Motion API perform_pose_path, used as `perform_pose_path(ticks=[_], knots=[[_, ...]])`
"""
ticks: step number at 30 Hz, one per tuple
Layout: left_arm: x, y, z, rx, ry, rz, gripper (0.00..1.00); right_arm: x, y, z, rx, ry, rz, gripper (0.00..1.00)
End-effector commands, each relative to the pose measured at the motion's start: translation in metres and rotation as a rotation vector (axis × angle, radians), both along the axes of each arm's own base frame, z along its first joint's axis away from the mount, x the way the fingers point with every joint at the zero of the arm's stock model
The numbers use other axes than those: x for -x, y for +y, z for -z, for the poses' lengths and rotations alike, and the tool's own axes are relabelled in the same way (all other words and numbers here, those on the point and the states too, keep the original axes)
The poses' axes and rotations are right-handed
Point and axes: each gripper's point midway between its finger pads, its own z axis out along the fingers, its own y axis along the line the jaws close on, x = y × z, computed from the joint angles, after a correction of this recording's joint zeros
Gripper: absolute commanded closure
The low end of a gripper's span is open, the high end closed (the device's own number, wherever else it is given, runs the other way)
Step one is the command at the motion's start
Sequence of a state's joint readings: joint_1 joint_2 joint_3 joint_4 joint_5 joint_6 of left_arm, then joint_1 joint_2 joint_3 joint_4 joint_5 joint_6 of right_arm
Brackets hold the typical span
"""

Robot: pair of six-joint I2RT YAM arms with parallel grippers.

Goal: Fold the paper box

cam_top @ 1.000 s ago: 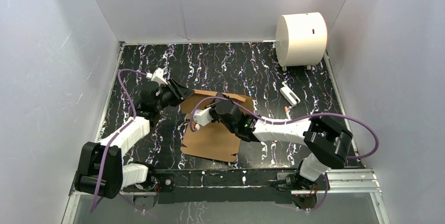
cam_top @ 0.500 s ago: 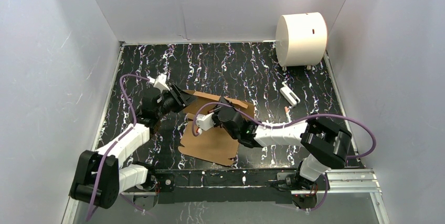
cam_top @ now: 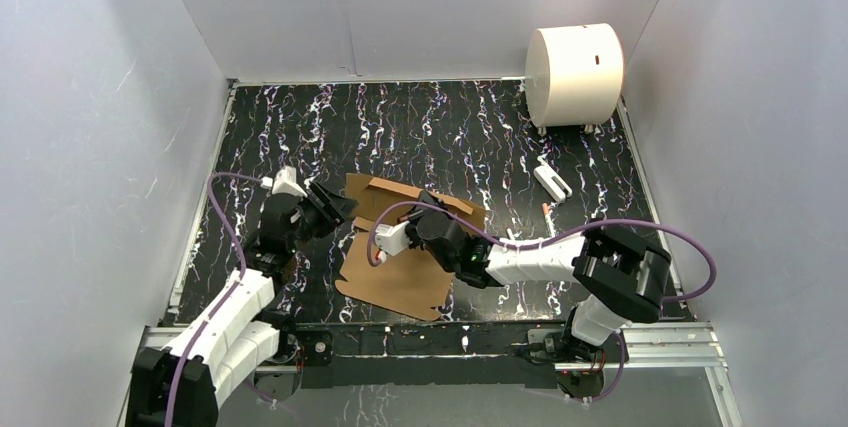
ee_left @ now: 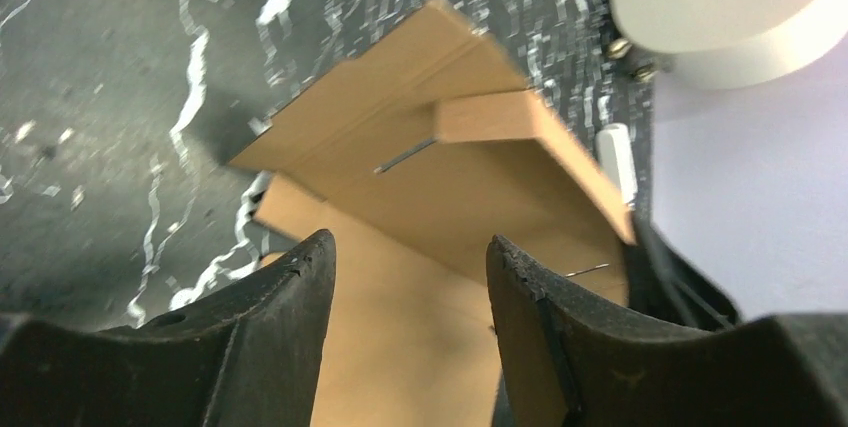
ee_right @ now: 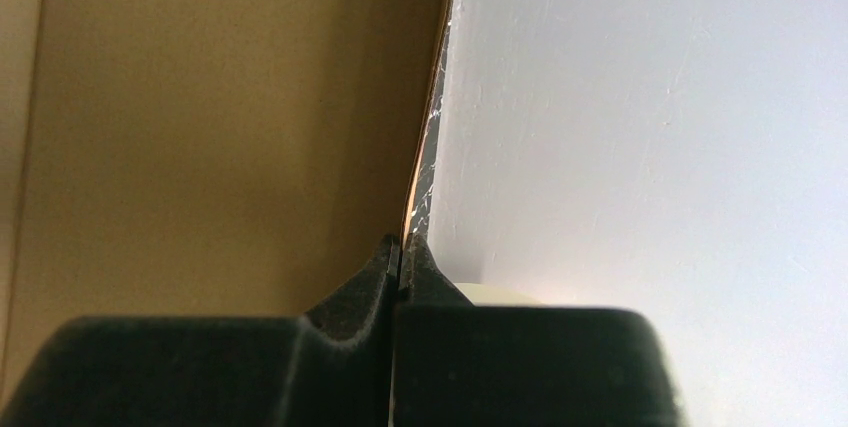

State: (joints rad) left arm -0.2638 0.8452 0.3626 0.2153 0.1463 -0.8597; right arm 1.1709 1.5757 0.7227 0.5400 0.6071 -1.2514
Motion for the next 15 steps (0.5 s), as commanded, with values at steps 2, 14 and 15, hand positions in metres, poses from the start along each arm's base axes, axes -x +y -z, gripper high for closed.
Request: perform_pose_path(ticks=[2, 14, 15], knots=[[0.004, 0.009, 0.029, -0.03, 0.05, -0.046, 0.44, 0.009, 0.002, -0.009, -0.017, 0.003, -0.021, 0.98], [-0.007, 0.007, 0.075, -0.061, 0.049, -0.026, 0.43, 0.012, 0.006, 0.0, 0.006, 0.027, -0.026, 0.98], [-0.008, 0.005, 0.077, -0.066, 0.048, -0.017, 0.43, 0.012, 0.006, 0.001, 0.007, 0.027, -0.026, 0.98]])
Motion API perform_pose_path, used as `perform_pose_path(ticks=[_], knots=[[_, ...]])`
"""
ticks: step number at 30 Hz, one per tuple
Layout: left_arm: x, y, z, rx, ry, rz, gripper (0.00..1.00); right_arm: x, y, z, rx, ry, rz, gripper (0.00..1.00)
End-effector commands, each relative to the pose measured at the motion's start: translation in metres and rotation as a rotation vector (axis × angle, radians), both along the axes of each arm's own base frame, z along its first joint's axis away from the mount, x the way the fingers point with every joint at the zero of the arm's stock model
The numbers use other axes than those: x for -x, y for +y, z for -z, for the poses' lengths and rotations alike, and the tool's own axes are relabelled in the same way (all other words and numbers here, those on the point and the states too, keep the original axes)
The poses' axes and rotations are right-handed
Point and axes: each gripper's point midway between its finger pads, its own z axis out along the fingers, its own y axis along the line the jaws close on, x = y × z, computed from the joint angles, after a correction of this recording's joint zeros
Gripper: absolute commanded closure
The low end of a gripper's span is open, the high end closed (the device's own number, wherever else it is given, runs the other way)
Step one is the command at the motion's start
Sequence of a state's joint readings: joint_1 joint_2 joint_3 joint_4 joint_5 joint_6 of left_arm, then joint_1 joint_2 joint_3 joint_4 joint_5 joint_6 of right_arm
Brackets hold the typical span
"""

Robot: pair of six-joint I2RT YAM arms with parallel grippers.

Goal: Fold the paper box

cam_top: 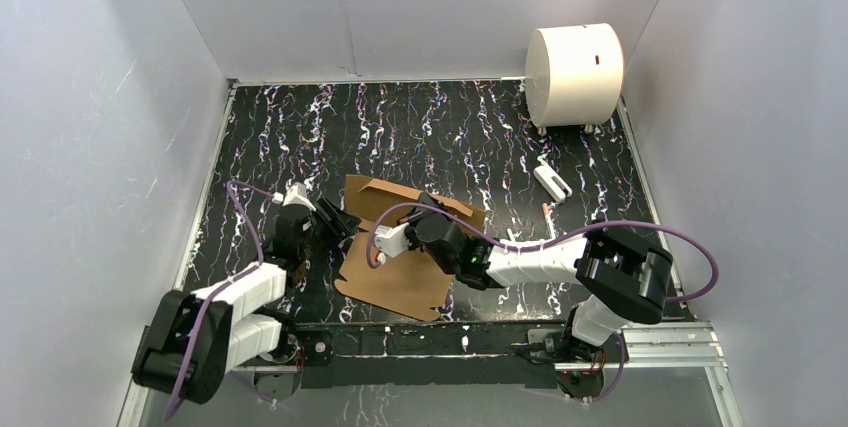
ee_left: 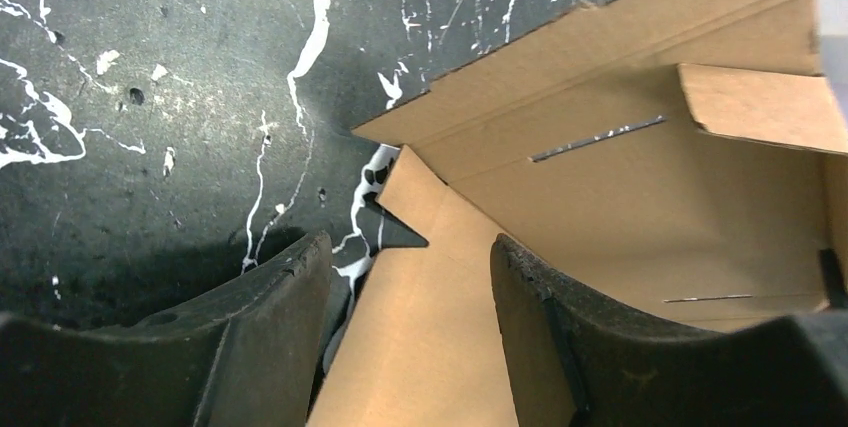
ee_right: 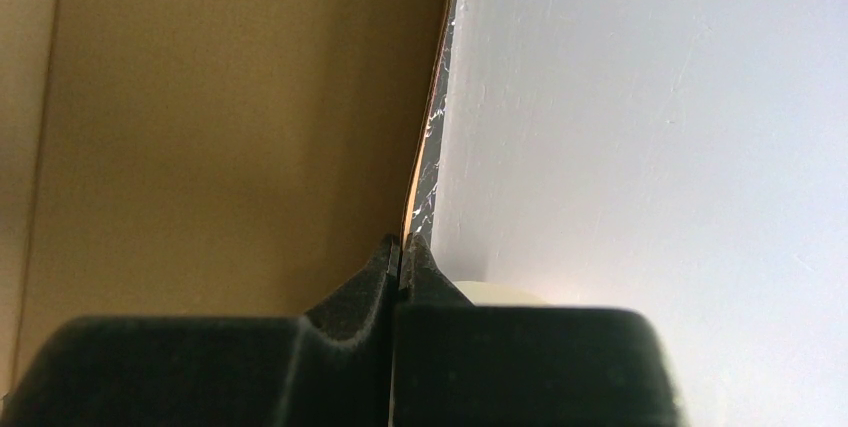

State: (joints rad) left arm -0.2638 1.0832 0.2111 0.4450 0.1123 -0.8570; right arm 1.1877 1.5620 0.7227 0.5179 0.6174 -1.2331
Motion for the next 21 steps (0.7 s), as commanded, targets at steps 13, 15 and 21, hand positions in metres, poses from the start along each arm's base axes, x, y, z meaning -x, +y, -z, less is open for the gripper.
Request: perform_pose_path(ticks=[13, 15, 21], knots=[[-0.025, -0.018, 0.003, 0.002, -0.1, 0.099, 0.55, 0.005, 0.008, 0.006, 0.031, 0.017, -0.016, 0.99], [-0.023, -0.021, -0.001, 0.02, -0.114, 0.114, 0.59, 0.005, 0.007, 0.007, 0.035, 0.019, -0.014, 0.99], [-0.02, -0.03, -0.023, 0.021, -0.204, 0.163, 0.68, 0.004, 0.009, 0.005, 0.033, 0.012, -0.02, 1.0]])
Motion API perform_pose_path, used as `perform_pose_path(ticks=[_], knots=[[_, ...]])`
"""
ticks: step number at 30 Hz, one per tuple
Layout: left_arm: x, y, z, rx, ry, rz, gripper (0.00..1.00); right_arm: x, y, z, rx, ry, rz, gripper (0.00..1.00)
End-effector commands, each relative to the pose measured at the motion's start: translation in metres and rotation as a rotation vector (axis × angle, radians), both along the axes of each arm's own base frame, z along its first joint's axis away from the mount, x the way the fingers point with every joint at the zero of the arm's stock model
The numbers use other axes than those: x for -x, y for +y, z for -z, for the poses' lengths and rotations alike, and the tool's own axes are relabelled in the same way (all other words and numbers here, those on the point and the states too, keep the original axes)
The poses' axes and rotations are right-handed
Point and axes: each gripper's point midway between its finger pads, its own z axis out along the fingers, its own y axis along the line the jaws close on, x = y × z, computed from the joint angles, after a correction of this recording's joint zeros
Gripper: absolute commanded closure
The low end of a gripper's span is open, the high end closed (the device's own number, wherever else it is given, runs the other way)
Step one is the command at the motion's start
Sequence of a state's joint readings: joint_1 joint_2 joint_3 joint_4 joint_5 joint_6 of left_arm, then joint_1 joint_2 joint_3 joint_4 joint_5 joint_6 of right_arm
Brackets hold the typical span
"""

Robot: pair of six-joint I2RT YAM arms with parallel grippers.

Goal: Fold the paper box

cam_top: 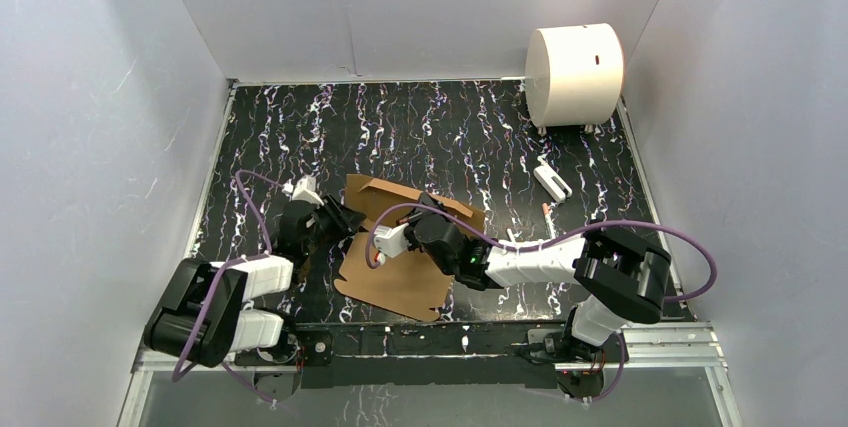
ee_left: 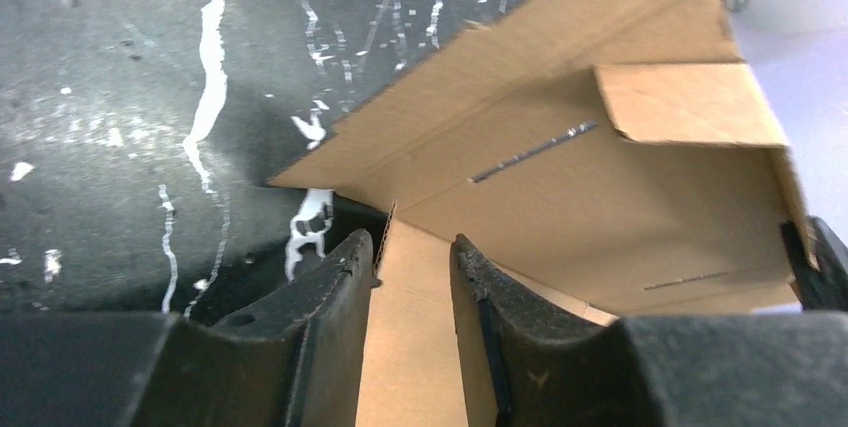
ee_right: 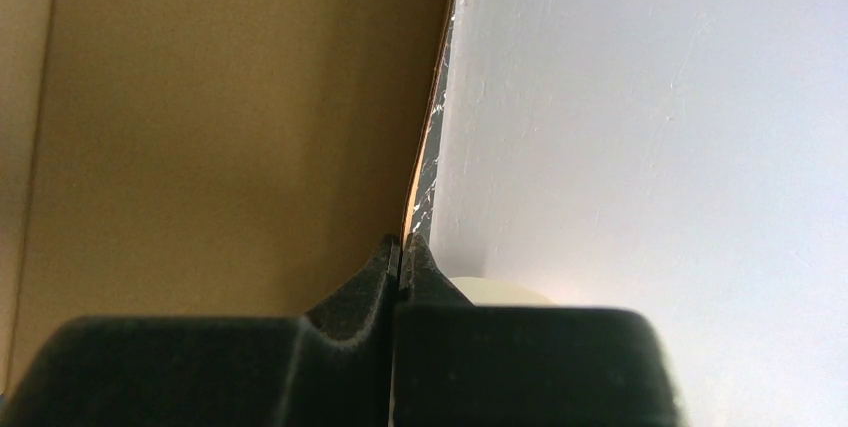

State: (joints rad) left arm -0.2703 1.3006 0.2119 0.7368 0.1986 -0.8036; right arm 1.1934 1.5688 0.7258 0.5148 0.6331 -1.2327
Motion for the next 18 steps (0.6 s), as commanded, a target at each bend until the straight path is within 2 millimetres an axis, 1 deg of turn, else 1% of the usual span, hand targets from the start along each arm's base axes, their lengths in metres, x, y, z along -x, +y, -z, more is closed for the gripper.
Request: perform_pose_path(ticks=[1, 9, 14, 18], knots=[[-0.003, -0.012, -0.029, 0.004, -0.134, 0.064, 0.69, 0.004, 0.01, 0.003, 0.026, 0.012, -0.029, 1.0], [0.002, -0.032, -0.031, -0.013, -0.177, 0.153, 0.71, 0.005, 0.016, -0.007, 0.014, 0.01, -0.053, 1.0], [0.003, -0.032, -0.029, -0.042, -0.193, 0.169, 0.7, 0.007, 0.015, -0.005, 0.027, 0.023, -0.062, 1.0], [-0.003, -0.029, -0.023, -0.071, -0.189, 0.152, 0.69, 0.009, 0.016, -0.007, 0.038, 0.019, -0.072, 1.0]])
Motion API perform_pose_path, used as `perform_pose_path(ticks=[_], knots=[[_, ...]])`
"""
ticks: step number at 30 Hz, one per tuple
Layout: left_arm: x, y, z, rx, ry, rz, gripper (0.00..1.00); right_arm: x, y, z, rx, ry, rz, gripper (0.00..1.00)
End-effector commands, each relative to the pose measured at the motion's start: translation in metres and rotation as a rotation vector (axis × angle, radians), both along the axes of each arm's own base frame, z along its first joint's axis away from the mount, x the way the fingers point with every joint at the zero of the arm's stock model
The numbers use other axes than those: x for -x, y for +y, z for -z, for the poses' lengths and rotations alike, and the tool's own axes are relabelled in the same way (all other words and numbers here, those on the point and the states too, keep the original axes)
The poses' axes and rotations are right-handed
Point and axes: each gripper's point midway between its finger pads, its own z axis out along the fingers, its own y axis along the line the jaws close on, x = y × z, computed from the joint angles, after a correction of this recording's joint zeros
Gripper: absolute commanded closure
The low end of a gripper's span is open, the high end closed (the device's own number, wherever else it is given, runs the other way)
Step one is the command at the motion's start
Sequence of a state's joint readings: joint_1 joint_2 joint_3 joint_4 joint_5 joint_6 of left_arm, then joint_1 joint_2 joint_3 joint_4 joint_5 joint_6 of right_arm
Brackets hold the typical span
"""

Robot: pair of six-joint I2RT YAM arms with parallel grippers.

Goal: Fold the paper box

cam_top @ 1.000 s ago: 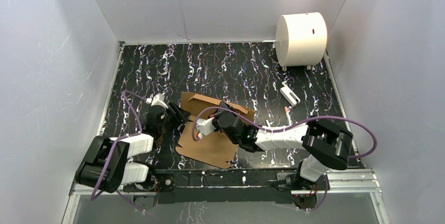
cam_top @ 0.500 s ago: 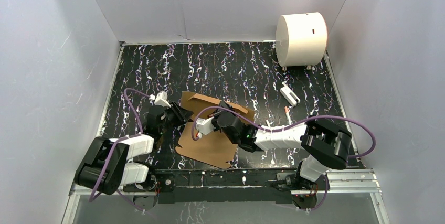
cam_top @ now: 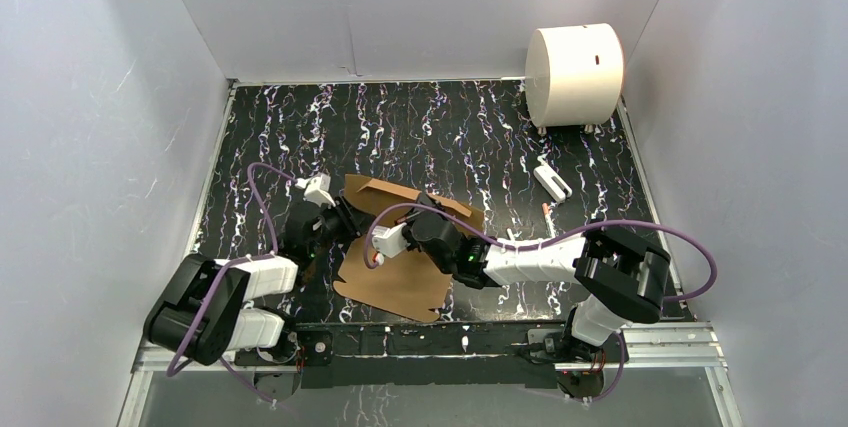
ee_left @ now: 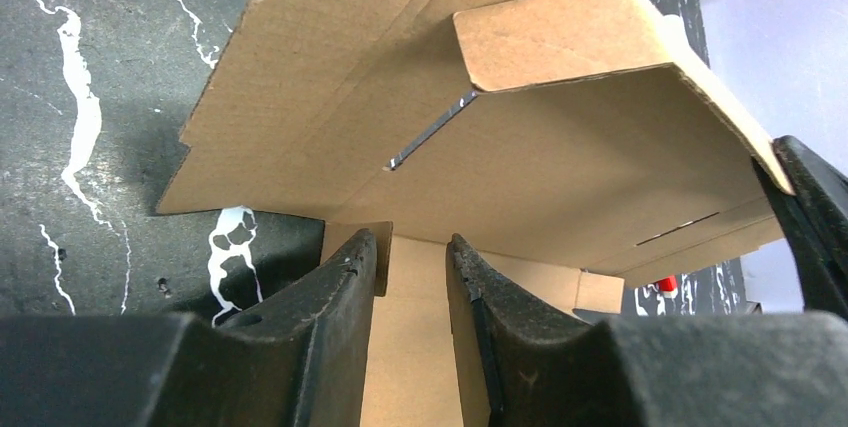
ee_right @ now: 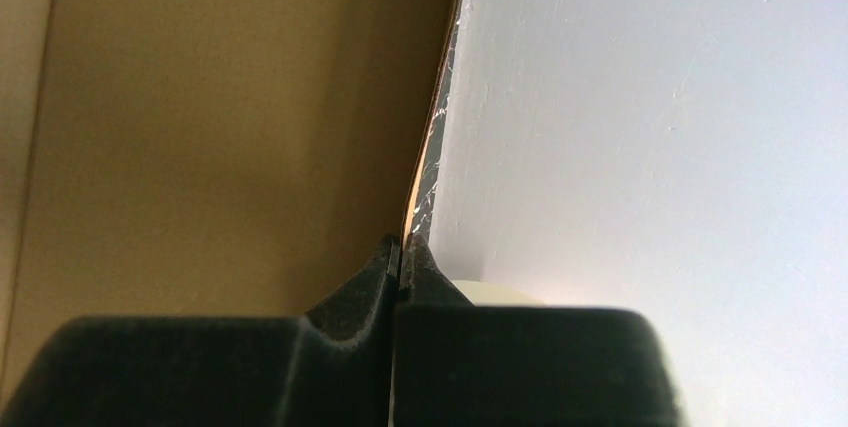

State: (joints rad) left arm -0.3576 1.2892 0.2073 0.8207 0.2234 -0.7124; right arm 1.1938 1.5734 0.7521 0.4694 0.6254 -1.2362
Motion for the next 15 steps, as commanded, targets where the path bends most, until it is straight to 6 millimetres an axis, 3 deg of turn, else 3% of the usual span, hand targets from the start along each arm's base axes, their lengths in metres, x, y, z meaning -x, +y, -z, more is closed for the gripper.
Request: perform_pose_path(ticks=[1, 8, 15], knots=[[-0.012, -0.001, -0.008, -0.036, -0.071, 0.004, 0.69, 0.009, 0.014, -0.008, 0.018, 0.007, -0.064, 1.0], [-0.037, -0.007, -0.025, -0.042, -0.131, -0.005, 0.71, -0.002, 0.023, -0.028, 0.034, -0.084, -0.085, 1.0], [-0.058, -0.013, -0.038, -0.047, -0.191, -0.002, 0.74, -0.024, 0.018, -0.035, 0.046, -0.086, -0.062, 1.0]])
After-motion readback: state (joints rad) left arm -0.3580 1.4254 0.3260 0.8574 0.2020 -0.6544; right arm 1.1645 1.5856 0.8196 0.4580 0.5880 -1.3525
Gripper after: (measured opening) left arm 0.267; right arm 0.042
